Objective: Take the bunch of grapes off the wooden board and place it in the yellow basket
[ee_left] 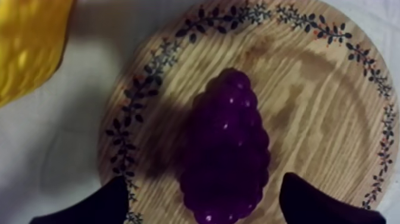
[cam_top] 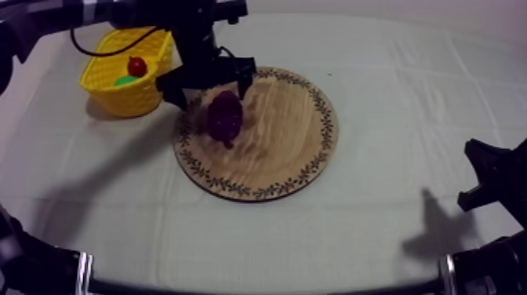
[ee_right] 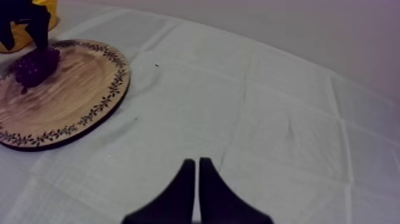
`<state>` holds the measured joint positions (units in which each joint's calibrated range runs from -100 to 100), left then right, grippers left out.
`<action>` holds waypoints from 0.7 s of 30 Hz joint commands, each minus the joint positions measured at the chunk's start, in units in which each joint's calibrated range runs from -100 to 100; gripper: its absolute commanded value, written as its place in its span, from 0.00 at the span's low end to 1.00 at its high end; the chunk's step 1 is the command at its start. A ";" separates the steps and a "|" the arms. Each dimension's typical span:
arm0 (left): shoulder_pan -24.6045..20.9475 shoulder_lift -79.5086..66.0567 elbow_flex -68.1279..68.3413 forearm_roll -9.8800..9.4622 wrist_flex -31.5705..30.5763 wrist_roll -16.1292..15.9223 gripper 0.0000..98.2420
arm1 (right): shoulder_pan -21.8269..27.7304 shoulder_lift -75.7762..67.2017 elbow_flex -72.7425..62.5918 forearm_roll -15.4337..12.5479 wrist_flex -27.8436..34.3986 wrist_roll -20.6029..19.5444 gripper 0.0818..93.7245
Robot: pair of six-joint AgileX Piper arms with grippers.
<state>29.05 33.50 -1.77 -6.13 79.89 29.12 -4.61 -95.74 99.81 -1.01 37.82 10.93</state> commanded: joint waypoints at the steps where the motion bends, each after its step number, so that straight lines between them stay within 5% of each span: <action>1: 0.12 1.40 -0.25 0.14 -0.05 -0.04 0.98 | 0.02 -0.01 -0.03 0.01 0.00 -0.01 0.00; 21: 0.57 9.40 -4.74 0.55 -1.82 -0.23 0.90 | 0.02 -0.01 -0.03 0.01 0.00 -0.02 0.00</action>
<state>29.57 42.71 -6.48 -5.56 78.30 28.93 -4.61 -95.74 99.81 -1.01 37.82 10.93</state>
